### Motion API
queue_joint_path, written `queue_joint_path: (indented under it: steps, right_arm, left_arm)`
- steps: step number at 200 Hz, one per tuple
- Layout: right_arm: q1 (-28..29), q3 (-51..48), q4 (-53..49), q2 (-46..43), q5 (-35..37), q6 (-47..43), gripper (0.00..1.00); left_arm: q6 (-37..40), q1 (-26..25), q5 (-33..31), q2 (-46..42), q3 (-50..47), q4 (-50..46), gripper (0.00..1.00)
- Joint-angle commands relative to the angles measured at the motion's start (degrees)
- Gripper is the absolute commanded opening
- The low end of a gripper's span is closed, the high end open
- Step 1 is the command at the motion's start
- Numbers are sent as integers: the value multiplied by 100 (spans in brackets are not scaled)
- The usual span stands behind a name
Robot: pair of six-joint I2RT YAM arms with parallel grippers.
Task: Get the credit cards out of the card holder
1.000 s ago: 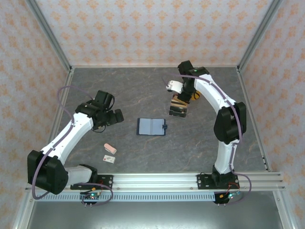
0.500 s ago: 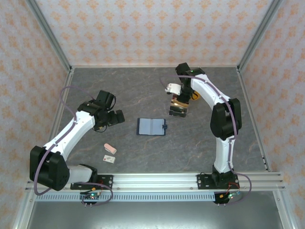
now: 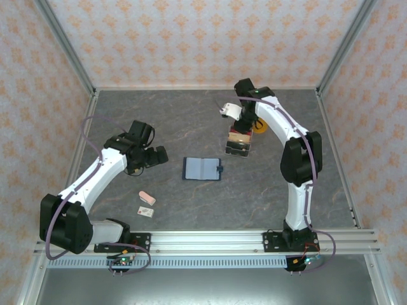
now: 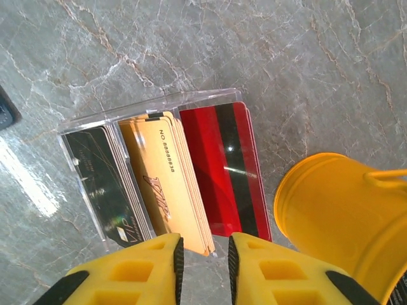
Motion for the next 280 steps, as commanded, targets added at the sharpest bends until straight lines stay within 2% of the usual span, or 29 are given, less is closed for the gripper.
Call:
queue_joint_path:
  steps: [1, 23, 34, 49, 75, 96, 119, 135, 151, 175, 239, 263, 280]
  right_arm:
    - [-4, -303, 224, -697, -369, 1256, 28]
    - [135, -1197, 1010, -1385, -779, 2582, 33]
    - [225, -1742, 1505, -1781, -823, 3359, 36]
    - [342, -2479, 2130, -2327, -957, 4449, 45]
    - [601, -3506, 2700, -3028, -906, 6134, 51]
    - [709, -3933, 2744, -3130, -1173, 7125, 49]
    - [914, -4629, 3327, -3135, -1370, 7755, 49]
    - [994, -4959, 3553, -3049, -1502, 7999, 49]
    - [1007, -5276, 3872, -3018, -1641, 8276, 47]
    - [1045, -5684, 4392, -2932, -1921, 8548, 46]
    - [1071, -5930, 4760, -2404, -2205, 8498, 42]
    - [1072, -5876, 4743, -2262, -2283, 8378, 41]
    - [1075, -5835, 4681, -2180, -2272, 8317, 42]
  left_arm:
    - [-109, 58, 342, 27, -131, 322, 100]
    - [-164, 50, 607, 107, -138, 528, 100]
    - [-207, 30, 761, 167, -162, 658, 100]
    - [-272, -36, 937, 260, -207, 837, 100]
    - [-514, -285, 1183, 372, -325, 1204, 100]
    - [-764, -620, 1197, 446, -416, 1545, 100]
    - [-1007, -950, 1163, 709, -477, 1866, 93]
    - [-1140, -1088, 1155, 949, -520, 2155, 81]
    - [-1219, -1149, 1153, 1242, -438, 2235, 65]
    - [-1234, -1212, 1154, 1579, -279, 2321, 48]
    - [-981, -1272, 1241, 2326, 252, 2179, 29]
    - [-820, -1272, 1022, 2479, 454, 1873, 30]
    - [-693, -1270, 733, 2516, 564, 1592, 38]
